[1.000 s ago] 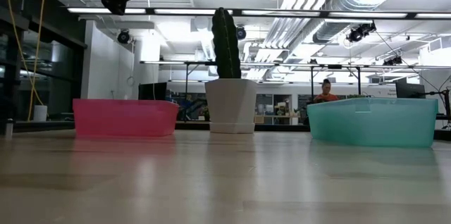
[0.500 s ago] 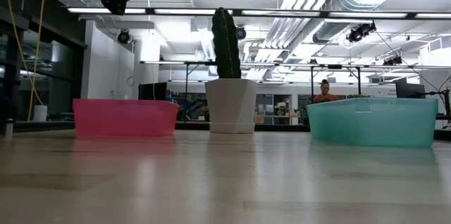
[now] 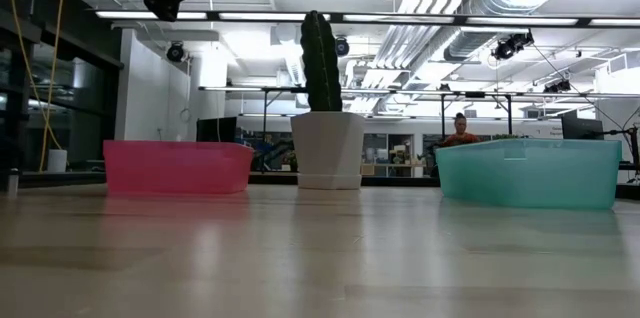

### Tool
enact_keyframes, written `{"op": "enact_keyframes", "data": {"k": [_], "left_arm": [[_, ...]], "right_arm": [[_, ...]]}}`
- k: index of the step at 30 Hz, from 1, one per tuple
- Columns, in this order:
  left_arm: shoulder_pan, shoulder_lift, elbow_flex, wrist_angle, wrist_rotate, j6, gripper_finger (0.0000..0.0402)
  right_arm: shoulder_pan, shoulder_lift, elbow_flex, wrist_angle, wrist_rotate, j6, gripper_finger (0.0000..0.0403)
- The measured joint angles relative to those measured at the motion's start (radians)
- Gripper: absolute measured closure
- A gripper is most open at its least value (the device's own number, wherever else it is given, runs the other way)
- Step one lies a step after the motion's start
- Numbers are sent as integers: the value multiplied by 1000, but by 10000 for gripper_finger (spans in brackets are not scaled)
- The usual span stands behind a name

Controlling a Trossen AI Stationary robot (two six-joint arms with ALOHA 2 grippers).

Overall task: Pick and place medicine bottles into bin by pill shape (circle, oval)
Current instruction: Put the green tablet bottle into the red bin

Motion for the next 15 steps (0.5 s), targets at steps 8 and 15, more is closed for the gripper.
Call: {"op": "enact_keyframes", "data": {"k": [8,15], "left_arm": [[-9,-15,0,25,3,-1,238],[-65,-171,0,-84,-27,-3,238]], "right_arm": [[-261,1,207,59,254,-648,308],[-526,1,287,247,254,-1110,307]]}}
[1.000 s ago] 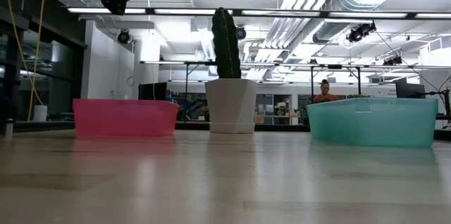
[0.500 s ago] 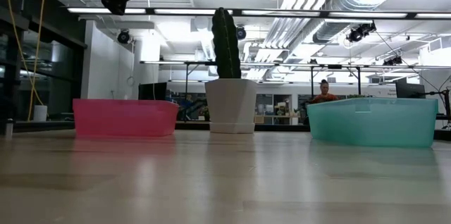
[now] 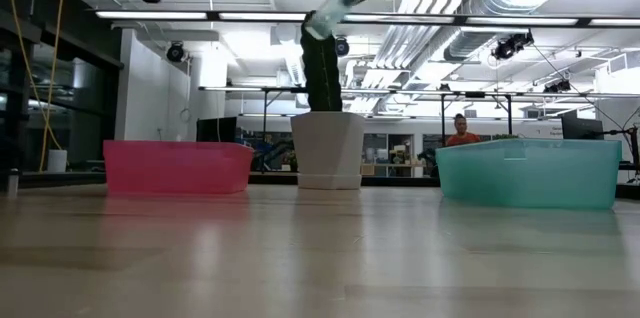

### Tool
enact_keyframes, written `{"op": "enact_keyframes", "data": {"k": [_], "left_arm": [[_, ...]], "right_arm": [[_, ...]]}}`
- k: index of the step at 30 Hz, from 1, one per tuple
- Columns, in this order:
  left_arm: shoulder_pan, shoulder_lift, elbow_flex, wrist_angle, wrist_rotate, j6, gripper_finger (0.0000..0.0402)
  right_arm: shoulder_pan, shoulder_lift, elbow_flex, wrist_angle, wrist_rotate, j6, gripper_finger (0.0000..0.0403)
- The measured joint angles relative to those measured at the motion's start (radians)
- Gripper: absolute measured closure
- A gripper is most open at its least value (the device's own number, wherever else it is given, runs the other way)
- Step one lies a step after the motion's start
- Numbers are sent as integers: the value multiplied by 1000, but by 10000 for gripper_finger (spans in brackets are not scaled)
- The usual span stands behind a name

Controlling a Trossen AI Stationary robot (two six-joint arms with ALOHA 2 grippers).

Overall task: Pick and place medicine bottles into bin by pill shape (circle, oval)
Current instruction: Put the green tablet bottle into the red bin

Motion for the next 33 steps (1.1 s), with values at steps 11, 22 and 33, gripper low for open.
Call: {"op": "enact_keyframes", "data": {"k": [11,22,33], "left_arm": [[-74,-207,0,-241,-228,-103,238],[-74,-180,0,-232,-234,-103,238],[-74,-138,0,-231,-233,-131,238]], "right_arm": [[-244,171,121,185,-146,-255,307],[-318,529,547,19,-151,-375,307],[-388,681,679,-84,-263,-362,307]]}}
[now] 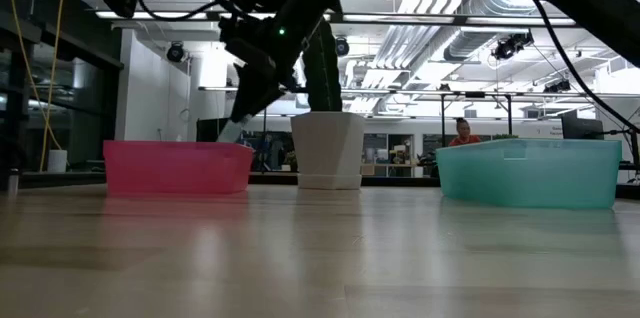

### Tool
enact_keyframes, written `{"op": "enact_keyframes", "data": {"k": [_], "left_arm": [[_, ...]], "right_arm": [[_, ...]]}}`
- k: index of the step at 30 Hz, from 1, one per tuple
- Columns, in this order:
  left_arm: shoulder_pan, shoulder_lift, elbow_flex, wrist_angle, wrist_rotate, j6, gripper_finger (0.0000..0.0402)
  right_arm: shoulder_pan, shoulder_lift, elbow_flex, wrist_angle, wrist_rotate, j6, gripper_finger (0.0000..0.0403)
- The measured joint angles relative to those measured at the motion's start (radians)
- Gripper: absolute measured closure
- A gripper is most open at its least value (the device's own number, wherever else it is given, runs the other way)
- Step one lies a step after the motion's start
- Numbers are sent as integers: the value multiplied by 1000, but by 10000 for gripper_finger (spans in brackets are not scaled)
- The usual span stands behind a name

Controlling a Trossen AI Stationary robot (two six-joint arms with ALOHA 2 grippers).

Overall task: Pick and place medicine bottles into bin by pill shape (circle, oval)
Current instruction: Put the green tablet bottle into the red bin

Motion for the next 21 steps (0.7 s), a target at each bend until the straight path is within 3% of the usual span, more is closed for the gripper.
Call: {"op": "enact_keyframes", "data": {"k": [11,21], "left_arm": [[0,30,0,2,-33,-16,238],[0,30,0,2,-33,-16,238]], "right_arm": [[-5,-2,-6,-71,-62,27,306],[-4,-2,-6,-67,-62,30,274]]}}
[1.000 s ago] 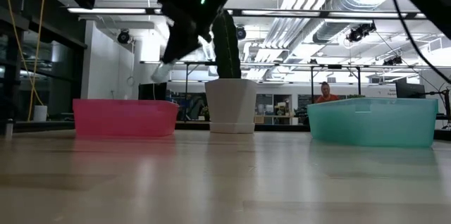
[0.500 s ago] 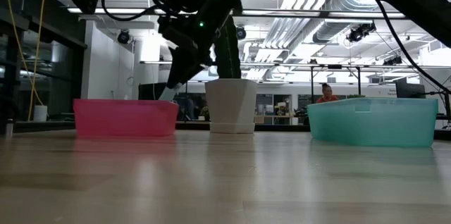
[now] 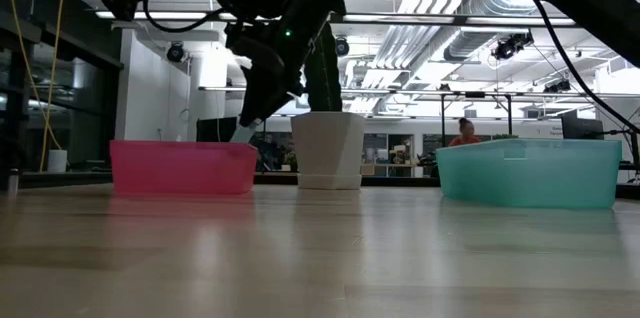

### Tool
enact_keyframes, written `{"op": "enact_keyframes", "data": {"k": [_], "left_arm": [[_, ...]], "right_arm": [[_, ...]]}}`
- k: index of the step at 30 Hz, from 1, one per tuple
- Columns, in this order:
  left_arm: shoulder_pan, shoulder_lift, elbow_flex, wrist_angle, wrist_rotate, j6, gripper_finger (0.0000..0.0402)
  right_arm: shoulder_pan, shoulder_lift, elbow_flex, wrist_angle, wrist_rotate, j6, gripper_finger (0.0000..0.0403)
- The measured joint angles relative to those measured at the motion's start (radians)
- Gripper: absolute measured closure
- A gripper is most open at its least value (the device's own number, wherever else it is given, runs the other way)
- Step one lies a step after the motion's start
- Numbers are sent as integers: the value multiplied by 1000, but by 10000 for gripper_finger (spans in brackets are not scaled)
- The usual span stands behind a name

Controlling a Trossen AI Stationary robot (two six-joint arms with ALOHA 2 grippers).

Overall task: Pick and place medicine bottles into bin by pill shape (circle, oval)
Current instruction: Put the green tablet bottle into the red bin

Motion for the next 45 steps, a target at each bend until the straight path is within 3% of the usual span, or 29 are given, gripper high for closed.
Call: {"op": "enact_keyframes", "data": {"k": [45], "left_arm": [[0,0,0,-1,0,0,238]], "right_arm": [[2,-2,-1,51,-60,57,267]]}}
